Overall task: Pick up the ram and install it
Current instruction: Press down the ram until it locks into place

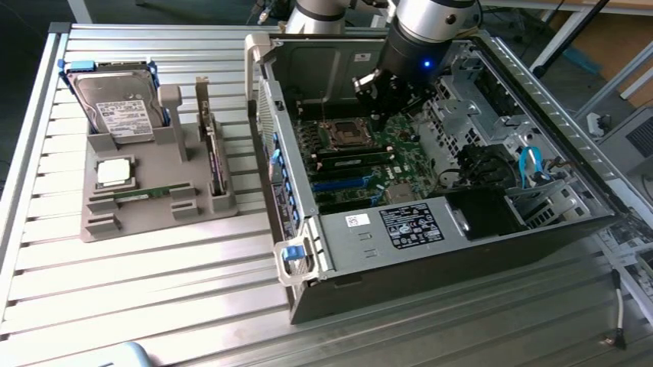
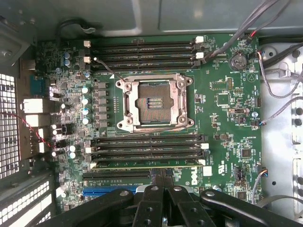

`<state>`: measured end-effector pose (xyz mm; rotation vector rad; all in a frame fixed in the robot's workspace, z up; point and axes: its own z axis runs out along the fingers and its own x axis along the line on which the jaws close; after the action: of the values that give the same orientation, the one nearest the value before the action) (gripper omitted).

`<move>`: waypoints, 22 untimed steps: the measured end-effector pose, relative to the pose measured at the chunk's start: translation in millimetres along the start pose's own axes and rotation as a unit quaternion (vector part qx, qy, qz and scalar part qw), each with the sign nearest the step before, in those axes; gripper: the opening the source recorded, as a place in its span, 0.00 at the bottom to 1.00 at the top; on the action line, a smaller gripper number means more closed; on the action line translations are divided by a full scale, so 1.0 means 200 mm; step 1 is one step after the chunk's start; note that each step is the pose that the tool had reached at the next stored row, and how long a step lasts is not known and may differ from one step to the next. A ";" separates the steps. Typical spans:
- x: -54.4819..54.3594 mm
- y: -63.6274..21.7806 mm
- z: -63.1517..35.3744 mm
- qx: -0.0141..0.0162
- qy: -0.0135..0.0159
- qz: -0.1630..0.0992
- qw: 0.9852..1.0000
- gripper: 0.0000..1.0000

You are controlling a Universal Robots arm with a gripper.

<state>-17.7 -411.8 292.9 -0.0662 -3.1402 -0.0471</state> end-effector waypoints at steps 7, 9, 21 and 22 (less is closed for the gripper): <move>0.00 0.007 0.000 0.001 0.000 0.000 1.000 0.10; 0.00 0.007 0.000 0.001 0.000 0.000 1.000 0.10; 0.00 0.006 0.000 0.009 0.000 0.000 1.000 0.10; 0.00 0.006 0.000 0.009 0.000 0.000 1.000 0.10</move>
<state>-17.7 -410.5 292.9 -0.0659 -3.1407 -0.0181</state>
